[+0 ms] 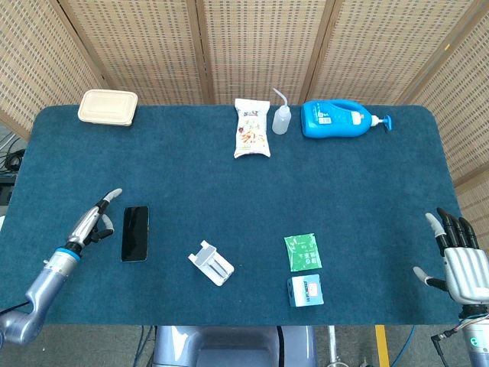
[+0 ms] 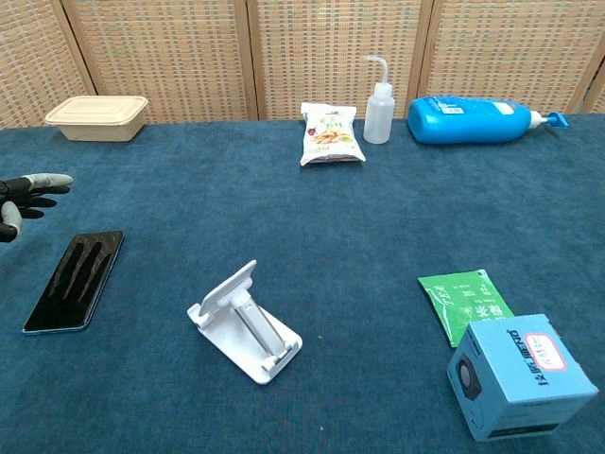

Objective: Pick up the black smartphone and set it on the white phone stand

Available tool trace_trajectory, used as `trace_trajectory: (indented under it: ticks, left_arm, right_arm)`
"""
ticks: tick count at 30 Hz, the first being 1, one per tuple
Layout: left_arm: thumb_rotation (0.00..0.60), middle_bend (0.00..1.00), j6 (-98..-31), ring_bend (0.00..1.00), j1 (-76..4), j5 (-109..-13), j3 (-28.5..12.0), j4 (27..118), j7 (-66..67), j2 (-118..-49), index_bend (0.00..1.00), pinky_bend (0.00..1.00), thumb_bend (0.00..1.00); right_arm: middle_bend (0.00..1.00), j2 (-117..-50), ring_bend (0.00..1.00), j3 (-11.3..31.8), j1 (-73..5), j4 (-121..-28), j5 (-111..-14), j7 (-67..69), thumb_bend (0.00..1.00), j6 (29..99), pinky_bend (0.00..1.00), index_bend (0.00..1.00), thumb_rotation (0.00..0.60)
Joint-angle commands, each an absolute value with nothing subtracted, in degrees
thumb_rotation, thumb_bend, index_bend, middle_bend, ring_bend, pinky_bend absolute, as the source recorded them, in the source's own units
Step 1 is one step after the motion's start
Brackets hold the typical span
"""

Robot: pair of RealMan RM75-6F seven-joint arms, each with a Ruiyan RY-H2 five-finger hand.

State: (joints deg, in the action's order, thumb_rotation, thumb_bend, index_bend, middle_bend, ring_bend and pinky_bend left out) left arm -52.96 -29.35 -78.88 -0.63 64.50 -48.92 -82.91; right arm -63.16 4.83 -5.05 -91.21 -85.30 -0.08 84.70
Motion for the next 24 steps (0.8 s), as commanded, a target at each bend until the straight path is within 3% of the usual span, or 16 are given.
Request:
trace_trajectory:
  ticks: [1, 24]
  left_arm:
    - [0.6, 0.0, -51.65, 0.0, -29.23, -77.86, -1.32, 65.01, -49.43, -83.82, 0.0, 0.01, 1.0]
    - [0.6, 0.0, -49.6, 0.0, -29.82, -79.06, -3.14, 65.73, -49.32, -87.73, 0.0, 0.01, 1.0]
  right_arm:
    - [0.0, -63.05, 0.0, 4.82, -5.01, -91.25, -85.34, 0.11, 0.13, 84.78, 0.0, 0.0, 0.6]
    - [0.0, -62.61, 0.0, 4.77, -4.93, -91.43, -85.26, 0.83, 0.12, 84.74, 0.0, 0.0, 0.6]
